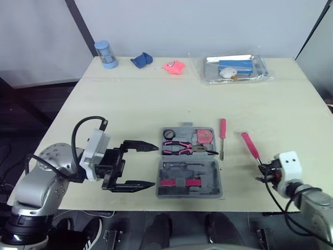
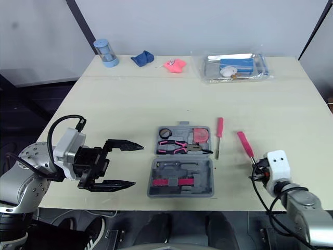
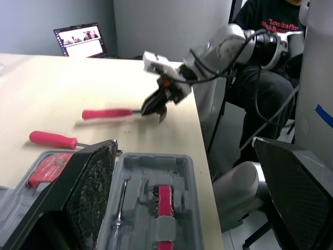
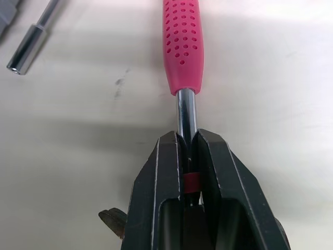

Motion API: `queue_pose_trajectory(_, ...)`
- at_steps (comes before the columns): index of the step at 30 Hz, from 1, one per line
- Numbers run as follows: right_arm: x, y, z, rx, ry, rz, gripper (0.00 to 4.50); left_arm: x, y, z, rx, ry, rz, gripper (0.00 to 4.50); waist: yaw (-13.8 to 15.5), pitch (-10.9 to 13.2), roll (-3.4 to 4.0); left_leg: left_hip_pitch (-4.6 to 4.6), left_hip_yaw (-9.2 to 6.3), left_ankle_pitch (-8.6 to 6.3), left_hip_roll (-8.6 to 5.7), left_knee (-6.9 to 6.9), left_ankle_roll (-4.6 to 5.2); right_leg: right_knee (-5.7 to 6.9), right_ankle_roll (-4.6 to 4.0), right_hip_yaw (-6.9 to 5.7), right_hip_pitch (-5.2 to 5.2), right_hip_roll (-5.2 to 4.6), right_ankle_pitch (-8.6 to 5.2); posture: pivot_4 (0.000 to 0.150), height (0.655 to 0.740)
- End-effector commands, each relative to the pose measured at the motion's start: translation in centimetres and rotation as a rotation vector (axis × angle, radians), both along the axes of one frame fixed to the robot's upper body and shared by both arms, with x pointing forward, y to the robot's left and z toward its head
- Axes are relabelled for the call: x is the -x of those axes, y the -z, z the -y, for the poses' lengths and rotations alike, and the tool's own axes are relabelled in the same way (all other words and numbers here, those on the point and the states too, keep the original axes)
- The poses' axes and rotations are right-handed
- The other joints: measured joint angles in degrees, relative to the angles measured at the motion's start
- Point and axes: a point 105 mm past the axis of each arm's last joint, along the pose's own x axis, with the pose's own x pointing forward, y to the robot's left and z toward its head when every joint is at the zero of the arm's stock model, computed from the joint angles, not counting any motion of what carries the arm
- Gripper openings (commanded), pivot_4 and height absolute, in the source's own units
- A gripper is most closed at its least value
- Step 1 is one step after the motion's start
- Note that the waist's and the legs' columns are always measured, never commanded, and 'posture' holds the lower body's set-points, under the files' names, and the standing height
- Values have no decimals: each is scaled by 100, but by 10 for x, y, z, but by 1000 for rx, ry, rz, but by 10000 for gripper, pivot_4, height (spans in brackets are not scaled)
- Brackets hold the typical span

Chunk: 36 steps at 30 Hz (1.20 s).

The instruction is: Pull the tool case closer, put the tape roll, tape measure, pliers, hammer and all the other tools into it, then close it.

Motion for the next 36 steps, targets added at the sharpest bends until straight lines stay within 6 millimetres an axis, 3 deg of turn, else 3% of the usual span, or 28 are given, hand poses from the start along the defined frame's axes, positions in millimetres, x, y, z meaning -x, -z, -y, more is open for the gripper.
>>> queue_pose_trajectory(1, 3, -32, -15, 6, -198, 62, 365, 0, -5, -4, 10, 0, 17, 45000, -2, 2, 4, 0, 0, 0, 2, 0, 0, 1, 0, 0, 0, 2, 0, 1500, 7400)
queue_pose_trajectory(6, 8, -56, -46, 81, -548, 14, 365, -6, -5, -12, -9, -16, 17, 45000, -1, 6, 9, -2, 7, 0, 1, 3, 1, 0, 1, 5, 0, 1, 0, 1500, 7400)
queue_pose_trajectory(17, 2, -67, -118, 235, -1011, -60, 365, -8, 7, -47, -147, -38, 14, 45000, -1, 12, 2, -11, -1, 0, 2, 7, 0, -6, 0, -5, -5, 1, 0, 1500, 7400)
queue_pose_trajectory(25, -11, -61, -166, 358, -1156, -100, 365, -14, 15, -63, -217, -68, 51, 45000, 8, 15, 0, -55, -10, 1, 0, 9, -1, -1, -1, -13, -52, -2, 1, 1500, 7400)
queue_pose_trajectory(29, -11, -56, -175, 416, -1178, -130, 365, -14, 14, -65, -230, -59, 62, 45000, 1, 15, -1, -109, -10, 5, 0, 30, -9, 40, -2, -12, -117, -1, 1, 1500, 7400)
queue_pose_trajectory(36, -15, -47, -180, 483, -1162, -156, 365, -11, 18, -72, -271, -43, 46, 45000, -15, 15, -1, -111, -7, 2, -1, 33, -3, 60, -3, -9, -127, -1, 1, 1500, 7400)
